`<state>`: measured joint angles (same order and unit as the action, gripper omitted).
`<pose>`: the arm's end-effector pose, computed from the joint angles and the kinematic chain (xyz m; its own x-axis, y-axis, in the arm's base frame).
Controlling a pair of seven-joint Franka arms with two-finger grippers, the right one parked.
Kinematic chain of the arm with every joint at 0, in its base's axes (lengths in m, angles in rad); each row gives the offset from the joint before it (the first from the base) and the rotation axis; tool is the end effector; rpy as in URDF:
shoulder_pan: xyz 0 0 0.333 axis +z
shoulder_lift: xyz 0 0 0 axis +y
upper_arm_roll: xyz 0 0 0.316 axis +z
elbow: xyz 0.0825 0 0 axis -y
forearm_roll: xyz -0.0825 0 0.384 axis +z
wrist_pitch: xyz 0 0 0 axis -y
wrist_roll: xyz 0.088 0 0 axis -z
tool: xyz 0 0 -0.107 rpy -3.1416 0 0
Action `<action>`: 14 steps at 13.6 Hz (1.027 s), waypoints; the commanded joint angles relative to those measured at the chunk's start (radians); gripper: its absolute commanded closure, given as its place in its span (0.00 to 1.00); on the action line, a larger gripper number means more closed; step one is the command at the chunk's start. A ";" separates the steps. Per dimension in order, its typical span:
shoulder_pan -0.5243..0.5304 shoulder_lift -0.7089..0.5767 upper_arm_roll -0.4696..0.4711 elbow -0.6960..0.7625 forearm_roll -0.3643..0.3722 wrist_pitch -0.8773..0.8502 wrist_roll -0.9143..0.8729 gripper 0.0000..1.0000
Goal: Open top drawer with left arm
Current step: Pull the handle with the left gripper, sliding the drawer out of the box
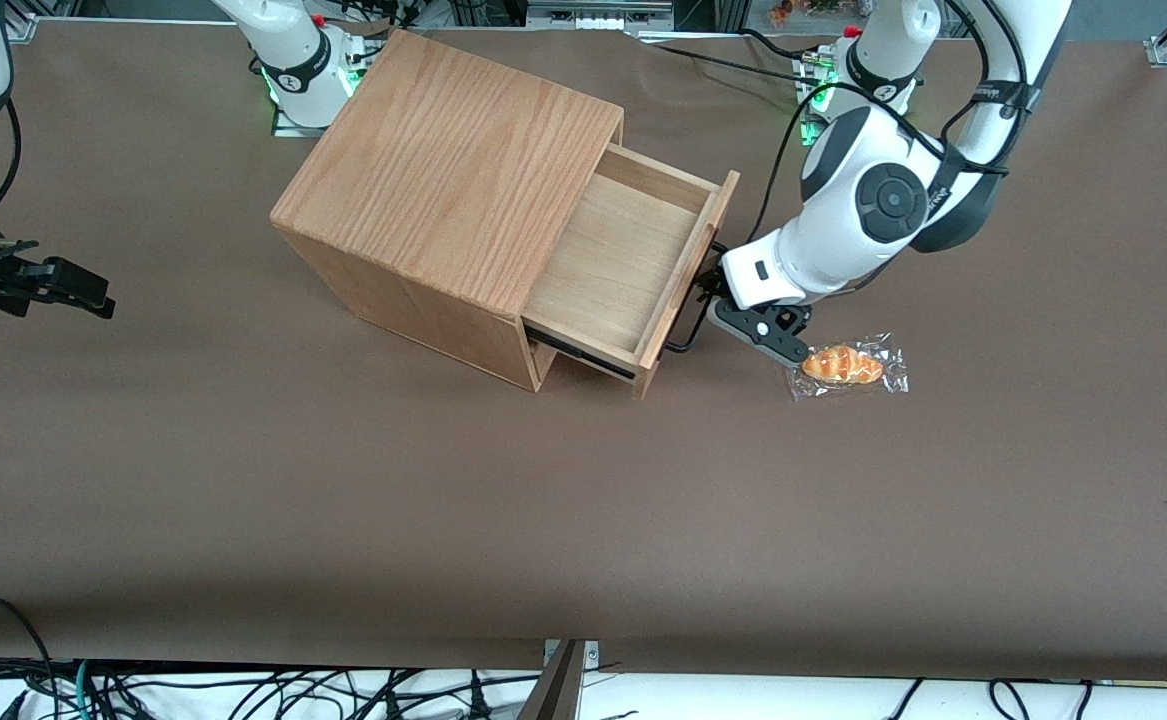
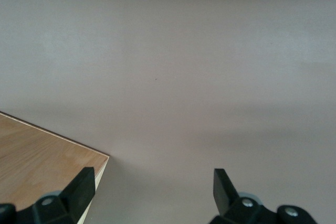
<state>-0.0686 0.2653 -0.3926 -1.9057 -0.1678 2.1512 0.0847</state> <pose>0.5497 -0.2680 0.3716 0.9045 -0.4264 0.0041 -0.4150 -0.8781 0.2383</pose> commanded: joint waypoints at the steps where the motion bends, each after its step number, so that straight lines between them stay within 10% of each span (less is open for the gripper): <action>1: 0.027 -0.026 0.063 -0.026 0.099 -0.031 0.144 0.00; 14: 0.030 -0.029 0.075 -0.015 0.085 -0.062 0.148 0.00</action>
<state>-0.0445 0.2579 -0.3448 -1.9016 -0.1697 2.1282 0.1487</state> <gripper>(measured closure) 0.000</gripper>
